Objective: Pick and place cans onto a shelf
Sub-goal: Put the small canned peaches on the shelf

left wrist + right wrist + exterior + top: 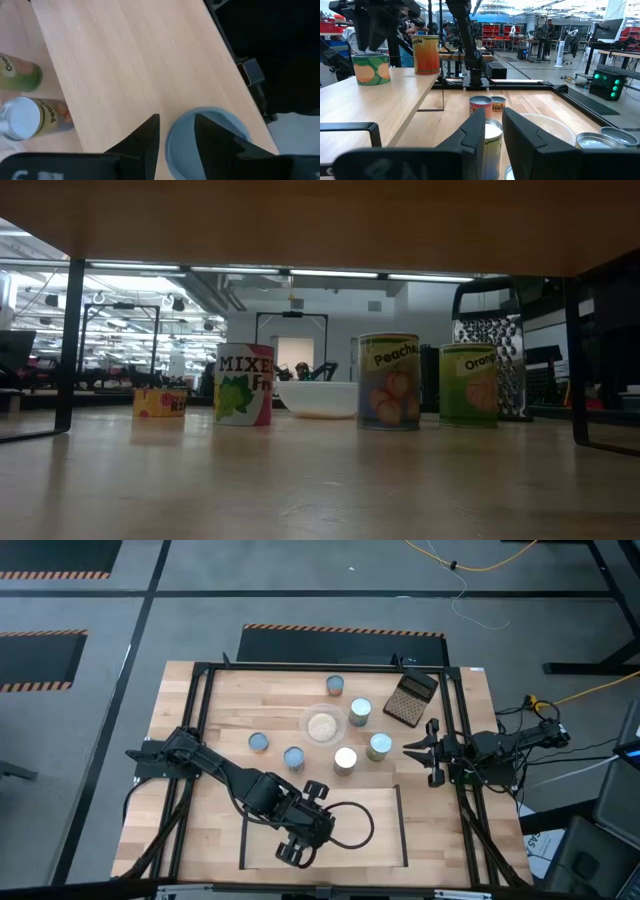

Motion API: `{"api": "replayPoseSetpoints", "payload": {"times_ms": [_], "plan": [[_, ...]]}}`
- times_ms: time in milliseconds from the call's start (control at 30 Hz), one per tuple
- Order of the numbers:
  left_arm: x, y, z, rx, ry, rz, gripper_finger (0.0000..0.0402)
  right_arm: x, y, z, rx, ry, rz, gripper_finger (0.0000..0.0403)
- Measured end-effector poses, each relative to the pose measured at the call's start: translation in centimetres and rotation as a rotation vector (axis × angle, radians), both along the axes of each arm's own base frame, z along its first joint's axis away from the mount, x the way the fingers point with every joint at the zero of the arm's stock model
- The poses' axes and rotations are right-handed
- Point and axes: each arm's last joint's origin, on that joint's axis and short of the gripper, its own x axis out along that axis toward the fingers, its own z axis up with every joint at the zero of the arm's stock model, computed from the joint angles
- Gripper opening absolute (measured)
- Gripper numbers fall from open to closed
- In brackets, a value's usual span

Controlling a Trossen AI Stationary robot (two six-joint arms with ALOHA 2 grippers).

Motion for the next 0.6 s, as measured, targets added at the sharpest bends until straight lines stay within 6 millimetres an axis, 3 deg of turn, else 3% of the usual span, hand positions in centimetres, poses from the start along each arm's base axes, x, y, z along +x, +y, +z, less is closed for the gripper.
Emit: {"api": "replayPoseSetpoints", "payload": {"times_ms": [600], "plan": [[0.9, 0.9, -1.0, -0.003, 0.051, 0.017, 0.0114, 0.0, 0.0, 0.0, 0.0, 0.0, 0.0, 0.0071]]}}
